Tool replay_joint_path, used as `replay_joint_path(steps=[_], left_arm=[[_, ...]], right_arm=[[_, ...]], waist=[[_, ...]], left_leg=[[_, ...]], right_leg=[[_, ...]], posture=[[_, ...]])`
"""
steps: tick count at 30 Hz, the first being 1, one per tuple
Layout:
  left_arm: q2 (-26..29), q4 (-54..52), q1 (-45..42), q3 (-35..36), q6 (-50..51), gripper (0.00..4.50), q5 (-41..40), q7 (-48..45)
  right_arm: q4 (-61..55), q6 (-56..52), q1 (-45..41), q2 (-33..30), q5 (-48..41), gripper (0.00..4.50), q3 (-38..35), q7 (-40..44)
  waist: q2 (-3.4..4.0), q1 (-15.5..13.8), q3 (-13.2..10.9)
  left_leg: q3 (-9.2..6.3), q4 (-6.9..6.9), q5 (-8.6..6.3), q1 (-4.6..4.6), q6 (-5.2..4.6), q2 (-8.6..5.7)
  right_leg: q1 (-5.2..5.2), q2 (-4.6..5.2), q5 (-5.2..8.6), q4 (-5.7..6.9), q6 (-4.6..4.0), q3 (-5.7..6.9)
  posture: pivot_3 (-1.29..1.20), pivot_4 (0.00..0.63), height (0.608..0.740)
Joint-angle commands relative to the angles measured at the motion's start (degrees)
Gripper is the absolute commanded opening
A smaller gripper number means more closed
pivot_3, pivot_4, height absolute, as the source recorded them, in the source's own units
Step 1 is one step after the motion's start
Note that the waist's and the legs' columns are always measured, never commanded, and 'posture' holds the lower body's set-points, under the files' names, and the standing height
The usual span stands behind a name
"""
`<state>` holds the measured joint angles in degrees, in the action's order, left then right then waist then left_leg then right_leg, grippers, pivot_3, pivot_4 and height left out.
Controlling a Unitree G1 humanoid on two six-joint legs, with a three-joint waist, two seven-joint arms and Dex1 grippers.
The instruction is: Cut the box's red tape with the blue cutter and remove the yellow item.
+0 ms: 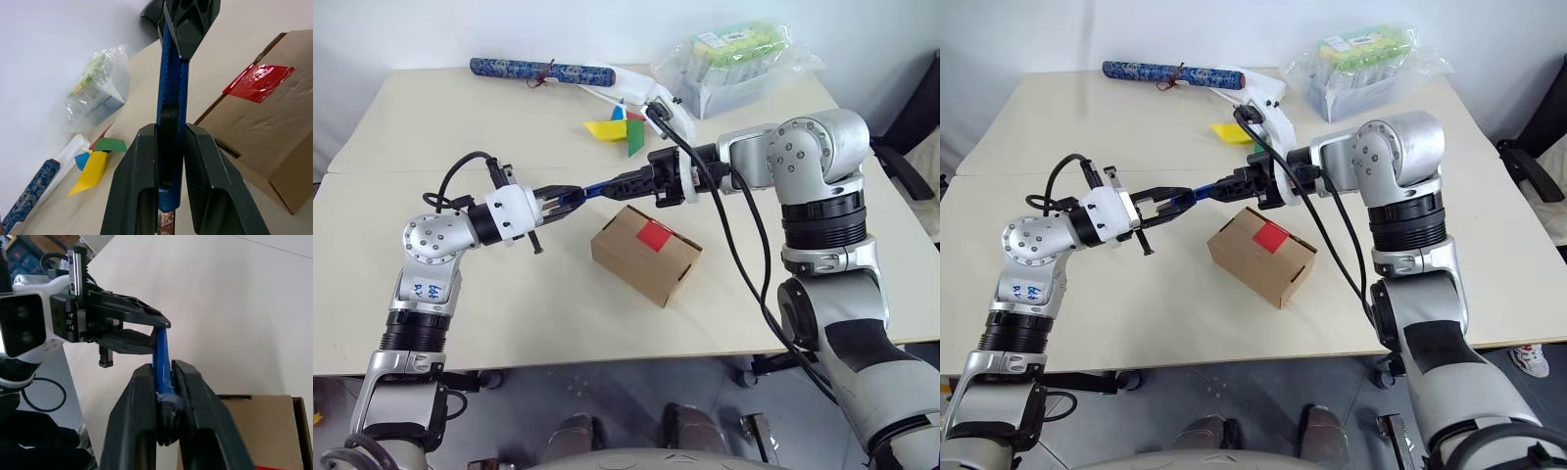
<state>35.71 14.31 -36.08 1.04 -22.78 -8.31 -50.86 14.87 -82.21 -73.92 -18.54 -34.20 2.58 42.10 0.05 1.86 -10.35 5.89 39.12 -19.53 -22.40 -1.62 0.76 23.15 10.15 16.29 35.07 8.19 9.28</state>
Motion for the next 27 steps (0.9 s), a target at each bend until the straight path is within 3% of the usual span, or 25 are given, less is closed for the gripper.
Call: replay_joint_path(steps=[1,3,4,15,22,27], left_arm=[[0.8,-2.3,-0.1,0.5,3.8,0.40,-2.7,-1.6],[0.8,-2.6,0.1,0.4,7.0,0.40,-4.0,-2.6],[0.6,-2.8,0.0,0.7,9.0,1.14,-4.8,-2.6],[4.8,-1.4,0.2,6.9,18.2,4.47,-6.9,-1.3],[8.8,-4.9,3.7,11.2,27.8,4.50,-10.8,-1.7],[8.2,-10.3,4.4,12.7,38.1,4.50,-18.0,-2.7]], right_arm=[[-1.3,1.3,-1.4,-1.4,-0.2,0.19,-1.6,-0.2],[-1.5,1.3,-1.4,-1.5,-0.4,0.19,-1.5,-0.1],[-1.7,1.2,-1.5,-1.5,-0.5,0.19,-1.7,-0.2],[-4.2,0.7,-2.5,-3.4,-1.1,0.19,-3.4,-1.1],[-6.1,0.9,-2.2,-6.7,-0.7,0.19,-4.3,-2.3],[-11.4,2.3,0.9,-14.5,-1.1,0.19,-2.8,1.1]], waist=[[0.00,0.0,0.0],[0.00,0.0,0.0],[0.00,0.0,0.0],[0.00,0.1,0.0],[0.00,0.1,0.0],[-0.08,-0.6,0.0]], left_leg=[[0.00,0.00,0.00,0.00,0.00,0.00],[0.00,0.00,0.00,0.00,0.00,0.00],[0.00,0.00,0.00,0.00,0.00,0.00],[-0.01,0.00,0.00,0.00,0.00,0.01],[-0.08,-0.01,0.00,0.01,0.00,0.02],[-0.20,0.04,0.00,-0.09,0.00,-0.04]], right_leg=[[0.00,0.00,0.00,0.00,0.00,0.00],[0.00,0.00,0.00,0.00,0.00,0.00],[0.00,0.00,0.00,0.01,0.00,0.00],[0.00,-0.01,0.00,0.00,0.00,0.00],[0.01,-0.01,0.00,0.00,0.00,-0.02],[-0.01,0.00,0.00,0.02,0.00,-0.03]], posture=[[0.00,0.150,0.740],[0.00,0.150,0.740],[0.00,0.150,0.740],[0.00,0.150,0.740],[0.00,0.150,0.740],[0.00,0.150,0.740]])
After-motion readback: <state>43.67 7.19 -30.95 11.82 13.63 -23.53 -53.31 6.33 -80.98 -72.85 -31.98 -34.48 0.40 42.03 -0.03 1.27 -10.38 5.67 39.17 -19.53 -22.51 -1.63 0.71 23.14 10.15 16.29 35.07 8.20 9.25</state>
